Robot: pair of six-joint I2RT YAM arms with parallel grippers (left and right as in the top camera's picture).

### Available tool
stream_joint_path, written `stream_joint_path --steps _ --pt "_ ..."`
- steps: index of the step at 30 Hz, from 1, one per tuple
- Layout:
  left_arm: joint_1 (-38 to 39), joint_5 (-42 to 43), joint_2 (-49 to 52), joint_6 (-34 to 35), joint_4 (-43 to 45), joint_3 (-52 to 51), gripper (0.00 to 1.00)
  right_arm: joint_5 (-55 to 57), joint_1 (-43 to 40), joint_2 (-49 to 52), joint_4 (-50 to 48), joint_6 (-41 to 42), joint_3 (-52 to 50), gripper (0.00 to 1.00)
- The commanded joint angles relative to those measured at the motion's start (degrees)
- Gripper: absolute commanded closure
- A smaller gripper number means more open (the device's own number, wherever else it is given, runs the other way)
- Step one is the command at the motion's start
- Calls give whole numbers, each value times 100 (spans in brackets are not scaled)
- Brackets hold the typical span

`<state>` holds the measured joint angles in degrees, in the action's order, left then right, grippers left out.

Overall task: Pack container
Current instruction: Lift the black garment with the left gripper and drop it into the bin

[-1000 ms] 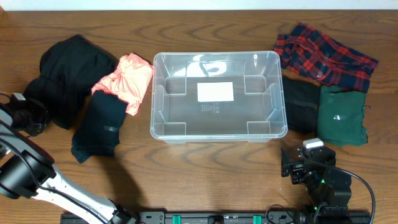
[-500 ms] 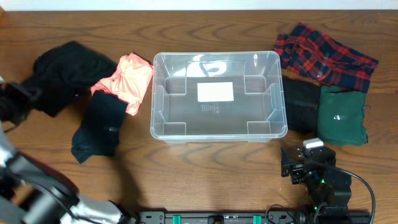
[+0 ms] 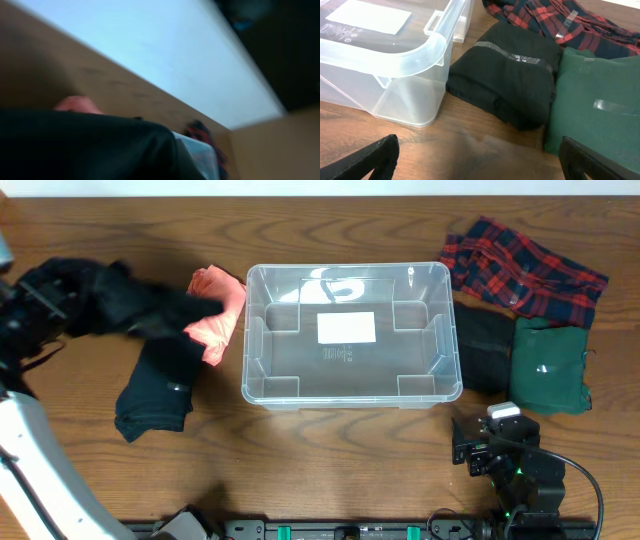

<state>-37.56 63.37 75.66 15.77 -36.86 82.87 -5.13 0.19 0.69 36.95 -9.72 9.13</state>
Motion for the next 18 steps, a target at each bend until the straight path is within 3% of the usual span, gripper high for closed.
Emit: stream_joint_path --steps 1,7,18 --pt "568 1047 -352 560 439 90 94 39 -22 -35 -7 -46 -22 1" --pt "1987 1419 -446 1333 1709 90 94 39 -22 -35 -7 -46 -22 1" --pt "4553 1467 210 1010 2026 90 94 39 -22 -35 -9 -46 -22 1"
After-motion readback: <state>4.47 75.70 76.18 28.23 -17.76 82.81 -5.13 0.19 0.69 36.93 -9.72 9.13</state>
